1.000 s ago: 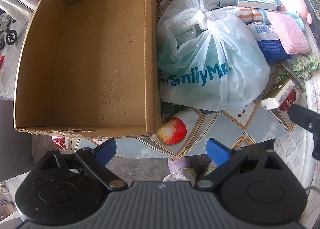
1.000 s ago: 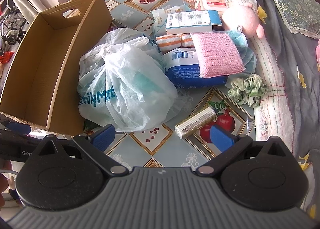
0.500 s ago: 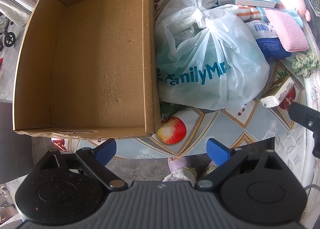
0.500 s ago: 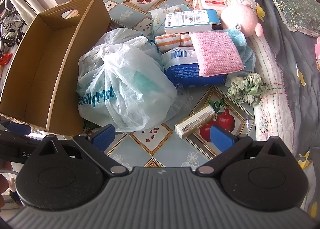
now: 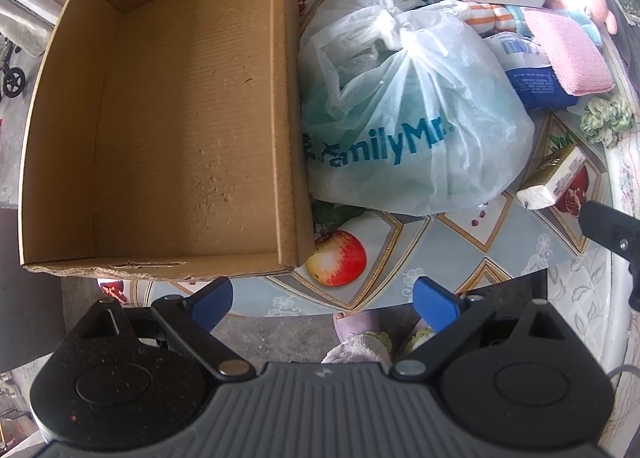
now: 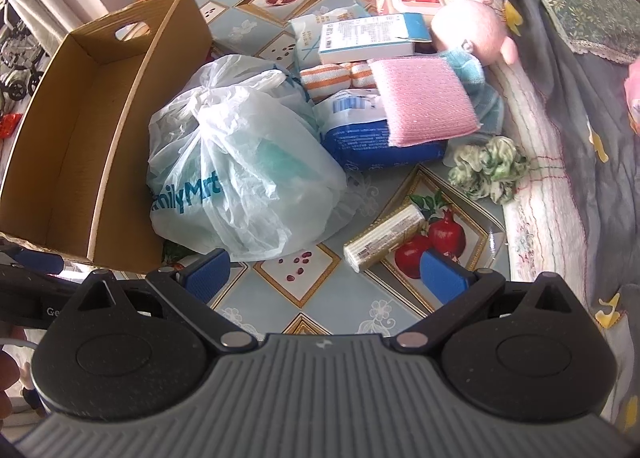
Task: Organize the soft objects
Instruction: 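Reach the right tool to the pink mesh sponge and close on it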
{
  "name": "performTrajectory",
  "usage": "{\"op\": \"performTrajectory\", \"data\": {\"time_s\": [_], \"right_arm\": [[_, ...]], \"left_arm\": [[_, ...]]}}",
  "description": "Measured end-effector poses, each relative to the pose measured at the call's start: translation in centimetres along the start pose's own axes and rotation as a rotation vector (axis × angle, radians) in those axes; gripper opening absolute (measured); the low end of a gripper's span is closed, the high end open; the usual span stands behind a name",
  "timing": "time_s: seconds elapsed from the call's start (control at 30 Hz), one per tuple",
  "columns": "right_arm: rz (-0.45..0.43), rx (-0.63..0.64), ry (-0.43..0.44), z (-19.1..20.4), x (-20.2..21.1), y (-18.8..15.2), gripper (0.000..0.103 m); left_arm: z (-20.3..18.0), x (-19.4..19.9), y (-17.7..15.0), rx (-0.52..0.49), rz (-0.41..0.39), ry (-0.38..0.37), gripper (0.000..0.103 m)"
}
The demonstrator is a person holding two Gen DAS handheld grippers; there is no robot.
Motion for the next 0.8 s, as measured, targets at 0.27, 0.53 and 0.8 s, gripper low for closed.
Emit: {"op": "performTrajectory", "data": {"time_s": [0.27,0.53,0.8], "right_arm": [[-0.118,-0.117,-0.068,-5.4,3.9,-1.2,0.102],[-0.262,-0.165,-0.216,-11.1,7.1,-1.3,0.102],[-0.361,-0.081,-0.201,-15.2,4.6,2.3,0.102]], "left_arm": [[-2.4,1.5,-0.1,-0.108,-0.072,-0.053,0.098],[-5.1,4.5,1.4,-0.198,-0.234,-0.122,0.097],[-7.2,5.4,5.5,-0.179,-0.318,-0.191,0.097]]}}
Point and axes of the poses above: each gripper's, at about its wrist camera, not at the fingertips, and x roughly against the way its jaws point, z to its left, y to its top, the point moved 1 cm from there along -x, roughly the way its jaws point, and after that the axes turned 12 degrees about z, right-handed, at the moved point
